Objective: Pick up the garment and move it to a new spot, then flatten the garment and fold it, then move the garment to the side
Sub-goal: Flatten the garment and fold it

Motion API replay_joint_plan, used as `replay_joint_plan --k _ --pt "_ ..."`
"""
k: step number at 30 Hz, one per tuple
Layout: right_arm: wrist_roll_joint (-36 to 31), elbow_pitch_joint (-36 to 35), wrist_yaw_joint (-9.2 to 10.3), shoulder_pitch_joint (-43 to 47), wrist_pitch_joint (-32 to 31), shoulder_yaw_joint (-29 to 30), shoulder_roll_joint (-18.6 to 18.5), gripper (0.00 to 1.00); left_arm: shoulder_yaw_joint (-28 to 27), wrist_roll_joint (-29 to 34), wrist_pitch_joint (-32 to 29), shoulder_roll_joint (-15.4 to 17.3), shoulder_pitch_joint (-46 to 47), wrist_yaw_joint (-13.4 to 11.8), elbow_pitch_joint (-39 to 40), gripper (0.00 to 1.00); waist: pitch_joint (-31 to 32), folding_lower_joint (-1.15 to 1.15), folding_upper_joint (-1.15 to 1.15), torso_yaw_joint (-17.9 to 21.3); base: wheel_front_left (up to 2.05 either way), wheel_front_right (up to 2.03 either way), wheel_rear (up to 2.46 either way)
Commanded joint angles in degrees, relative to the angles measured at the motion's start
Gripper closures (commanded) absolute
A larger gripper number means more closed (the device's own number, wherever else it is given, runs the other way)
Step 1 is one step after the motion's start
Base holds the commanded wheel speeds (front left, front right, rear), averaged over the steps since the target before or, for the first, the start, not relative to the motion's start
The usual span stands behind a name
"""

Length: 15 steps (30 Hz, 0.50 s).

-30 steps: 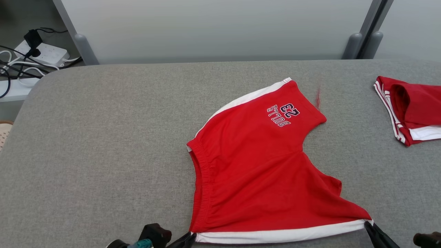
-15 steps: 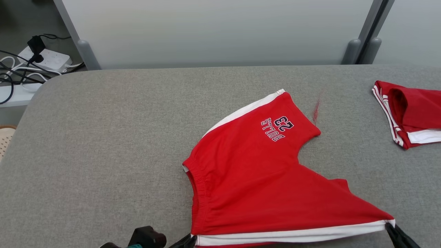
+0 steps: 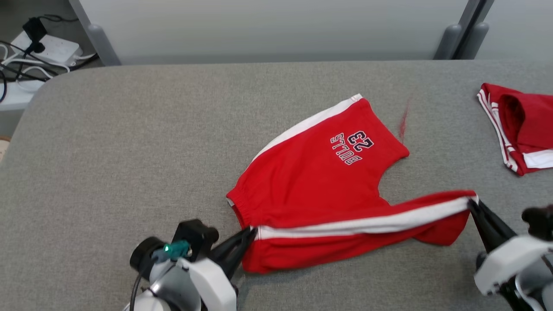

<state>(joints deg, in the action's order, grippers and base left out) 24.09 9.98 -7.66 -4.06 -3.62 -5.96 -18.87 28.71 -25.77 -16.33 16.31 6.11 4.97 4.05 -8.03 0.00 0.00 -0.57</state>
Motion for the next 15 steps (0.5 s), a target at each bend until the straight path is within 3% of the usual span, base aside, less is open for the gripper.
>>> replay_joint_plan --k 1,7,15 --pt "-0.74 -0.03 0.17 -3.18 -0.25 -1.23 -1.17 1.0 -2.49 0.11 0.94 0.15 4.05 0.22 0.71 1.0 -0.97 0.0 0.0 -0.42 0.0 0.0 0.0" --pt "0.38 12.68 0.17 -17.37 -0.69 -5.24 0.62 1.0 -3.38 -0.11 4.51 -0.48 10.3 1.04 -5.03 1.0 -4.49 0.0 0.0 -1.35 0.0 0.0 0.0" --pt "0.89 27.93 0.17 -34.22 4.83 -13.64 0.34 1.0 -3.52 0.21 7.67 -0.17 16.99 1.69 -10.97 1.0 -8.43 0.0 0.0 -3.62 0.0 0.0 0.0"
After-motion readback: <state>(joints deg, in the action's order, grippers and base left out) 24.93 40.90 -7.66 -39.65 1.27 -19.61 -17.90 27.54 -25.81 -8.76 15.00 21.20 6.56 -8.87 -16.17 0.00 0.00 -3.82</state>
